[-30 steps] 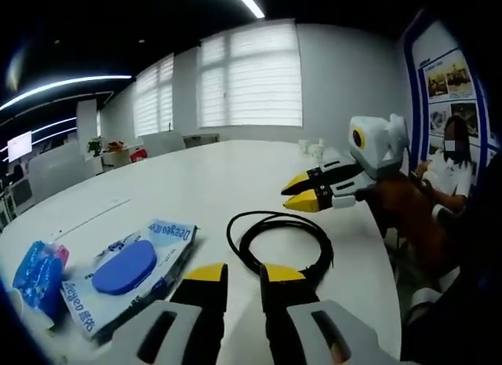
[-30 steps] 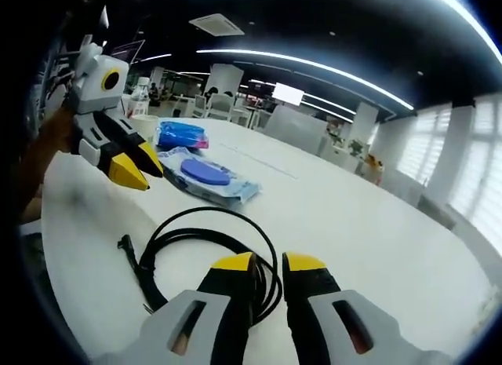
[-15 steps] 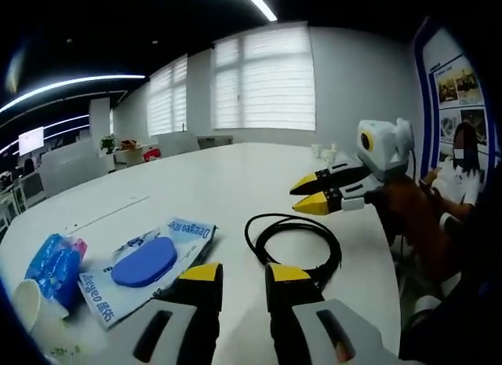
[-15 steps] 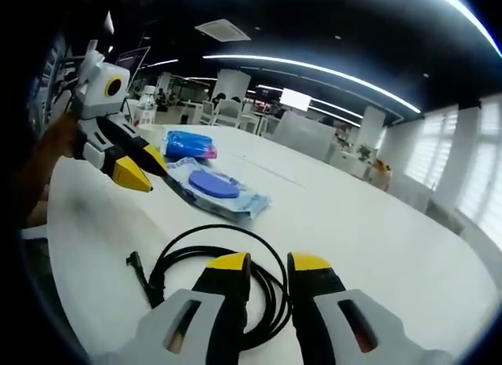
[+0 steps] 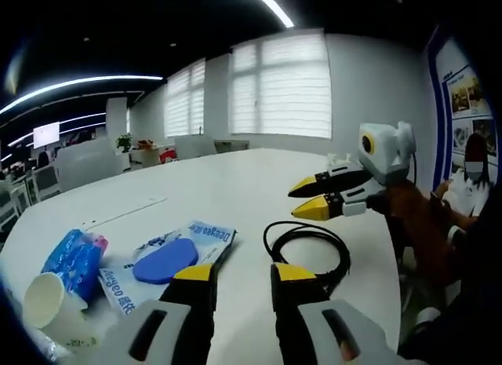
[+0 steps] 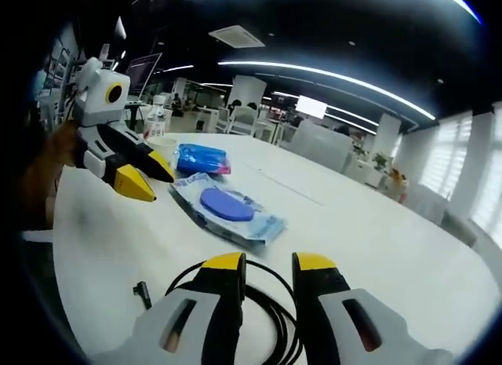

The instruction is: Arrange the tabletop items into an orderly group along one side of the table until the central work area is clear of visible clutter.

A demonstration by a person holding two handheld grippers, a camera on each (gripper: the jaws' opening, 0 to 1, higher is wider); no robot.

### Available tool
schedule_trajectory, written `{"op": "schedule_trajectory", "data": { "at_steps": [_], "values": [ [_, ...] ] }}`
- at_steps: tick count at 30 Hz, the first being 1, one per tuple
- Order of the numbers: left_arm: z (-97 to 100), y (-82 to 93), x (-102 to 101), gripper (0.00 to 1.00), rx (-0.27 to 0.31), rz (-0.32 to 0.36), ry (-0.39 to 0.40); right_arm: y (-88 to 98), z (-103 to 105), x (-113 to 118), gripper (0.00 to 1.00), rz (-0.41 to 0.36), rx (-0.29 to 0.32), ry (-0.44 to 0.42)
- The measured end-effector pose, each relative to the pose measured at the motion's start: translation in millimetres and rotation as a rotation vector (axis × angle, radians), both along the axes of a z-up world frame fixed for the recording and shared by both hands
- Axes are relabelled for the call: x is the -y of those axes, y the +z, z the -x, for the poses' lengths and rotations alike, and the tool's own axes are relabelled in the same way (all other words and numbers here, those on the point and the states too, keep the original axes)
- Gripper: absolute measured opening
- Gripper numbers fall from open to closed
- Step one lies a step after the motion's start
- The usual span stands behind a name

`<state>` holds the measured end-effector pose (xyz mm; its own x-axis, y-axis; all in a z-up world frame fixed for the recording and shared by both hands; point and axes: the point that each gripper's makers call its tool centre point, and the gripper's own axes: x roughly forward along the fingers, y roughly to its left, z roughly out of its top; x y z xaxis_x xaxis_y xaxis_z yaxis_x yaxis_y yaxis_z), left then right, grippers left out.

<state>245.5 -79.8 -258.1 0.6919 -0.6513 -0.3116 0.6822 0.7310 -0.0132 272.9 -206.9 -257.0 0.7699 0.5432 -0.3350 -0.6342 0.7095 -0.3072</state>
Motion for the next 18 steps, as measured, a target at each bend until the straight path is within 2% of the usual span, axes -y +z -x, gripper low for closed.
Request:
{"op": "schedule_trajectory", "data": {
  "at_steps": [10,18],
  "values": [
    [2.5,-1.1,-12.6,0.28,0.017,-0.034,0.015,0.8,-7.5,-17.0,0.21,0.009,0.012,0.04],
    [-4.1,7.6,-28.1,0.31,0.027,-0.017,0.058,11.3,-19.8,-33.6,0.24,0.025,0.014,0.076]
  ]
}}
